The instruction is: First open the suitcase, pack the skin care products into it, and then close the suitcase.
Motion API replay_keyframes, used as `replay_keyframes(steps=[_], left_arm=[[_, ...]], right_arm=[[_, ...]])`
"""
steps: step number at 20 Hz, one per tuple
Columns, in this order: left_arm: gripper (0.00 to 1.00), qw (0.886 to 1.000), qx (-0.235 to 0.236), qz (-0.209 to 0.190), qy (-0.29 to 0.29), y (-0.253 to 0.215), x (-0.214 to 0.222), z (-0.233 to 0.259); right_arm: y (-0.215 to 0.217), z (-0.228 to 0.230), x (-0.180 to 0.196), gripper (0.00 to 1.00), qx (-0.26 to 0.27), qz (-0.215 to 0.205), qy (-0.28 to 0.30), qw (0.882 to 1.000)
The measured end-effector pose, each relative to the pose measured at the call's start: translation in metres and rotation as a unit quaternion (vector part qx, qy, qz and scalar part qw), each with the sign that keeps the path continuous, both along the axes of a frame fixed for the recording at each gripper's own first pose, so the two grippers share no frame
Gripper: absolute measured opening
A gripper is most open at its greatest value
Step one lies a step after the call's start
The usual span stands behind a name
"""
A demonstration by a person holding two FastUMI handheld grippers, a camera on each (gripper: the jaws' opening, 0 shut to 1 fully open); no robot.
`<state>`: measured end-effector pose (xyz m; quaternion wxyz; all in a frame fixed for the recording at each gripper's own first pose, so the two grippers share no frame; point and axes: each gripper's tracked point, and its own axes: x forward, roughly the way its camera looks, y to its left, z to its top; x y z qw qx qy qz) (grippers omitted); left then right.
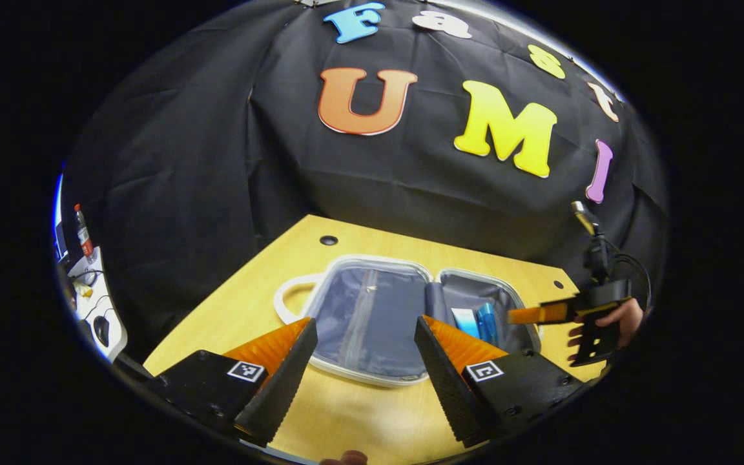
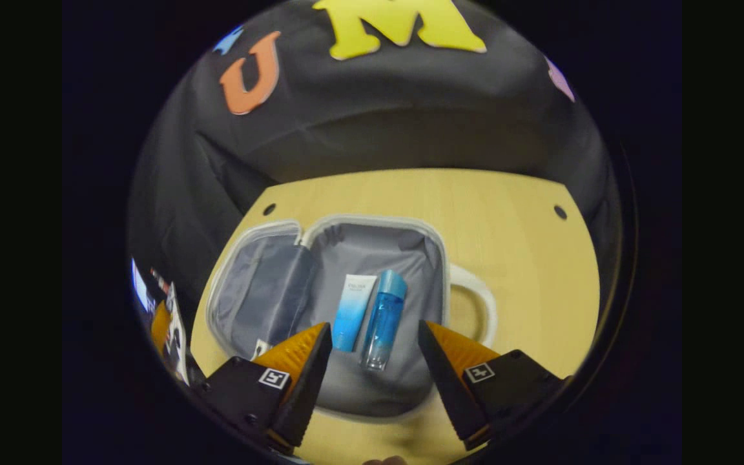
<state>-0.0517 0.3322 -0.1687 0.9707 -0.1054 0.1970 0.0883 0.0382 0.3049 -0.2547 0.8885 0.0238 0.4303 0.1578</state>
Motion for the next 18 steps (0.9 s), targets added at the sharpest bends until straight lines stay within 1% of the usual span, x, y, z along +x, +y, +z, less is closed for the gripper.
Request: replay_keyframes(steps=[2, 4, 5, 6, 7, 8, 9, 10, 11, 13, 14, 15, 16, 17, 18], left_arm=[[0.97, 1.000, -0.018, 0.010, -0.009, 0.023, 0.003, -0.001], [0.97, 0.999, -0.031, 0.025, -0.006, 0.051, 0.006, -0.009], [0.98, 0.999, -0.038, 0.032, -0.006, 0.063, 0.010, -0.013], [0.99, 0.998, -0.049, 0.036, -0.004, 0.074, 0.014, -0.020], [0.99, 0.997, -0.064, 0.042, -0.001, 0.084, 0.019, -0.028], [0.99, 0.995, -0.084, 0.048, 0.005, 0.094, 0.026, -0.039], [0.99, 0.993, -0.101, 0.053, 0.009, 0.104, 0.034, -0.051], [0.99, 0.991, -0.121, 0.053, 0.017, 0.113, 0.042, -0.066], [0.99, 0.988, -0.144, 0.047, 0.028, 0.118, 0.051, -0.080], [0.97, 0.982, -0.177, 0.040, 0.056, 0.124, 0.068, -0.107], [0.97, 0.980, -0.180, 0.045, 0.069, 0.130, 0.079, -0.121], [0.96, 0.980, -0.173, 0.059, 0.082, 0.138, 0.089, -0.133], [0.96, 0.978, -0.175, 0.057, 0.094, 0.138, 0.096, -0.141], [0.95, 0.977, -0.180, 0.047, 0.104, 0.135, 0.104, -0.146], [0.94, 0.977, -0.178, 0.040, 0.115, 0.134, 0.111, -0.151]], right_arm=[[-0.008, 0.036, -0.010, 0.81, -0.001, 0.033, -0.056, 0.998], [-0.014, 0.074, -0.017, 0.81, 0.000, 0.059, -0.113, 0.992], [-0.020, 0.093, -0.021, 0.76, 0.001, 0.069, -0.142, 0.987], [-0.026, 0.111, -0.023, 0.81, -0.004, 0.077, -0.167, 0.983], [-0.032, 0.123, -0.028, 0.81, -0.010, 0.083, -0.183, 0.980], [-0.036, 0.133, -0.033, 0.76, -0.011, 0.090, -0.191, 0.977], [-0.043, 0.136, -0.044, 0.81, -0.018, 0.103, -0.191, 0.976], [-0.052, 0.136, -0.050, 0.76, -0.027, 0.107, -0.189, 0.976], [-0.063, 0.137, -0.054, 0.81, -0.038, 0.105, -0.188, 0.976], [-0.083, 0.140, -0.059, 0.80, -0.053, 0.093, -0.188, 0.976], [-0.093, 0.140, -0.059, 0.79, -0.061, 0.084, -0.187, 0.977], [-0.104, 0.139, -0.061, 0.79, -0.070, 0.073, -0.185, 0.978], [-0.113, 0.139, -0.061, 0.76, -0.075, 0.060, -0.181, 0.979], [-0.120, 0.139, -0.061, 0.79, -0.077, 0.048, -0.180, 0.979], [-0.126, 0.139, -0.061, 0.80, -0.079, 0.039, -0.177, 0.980]])
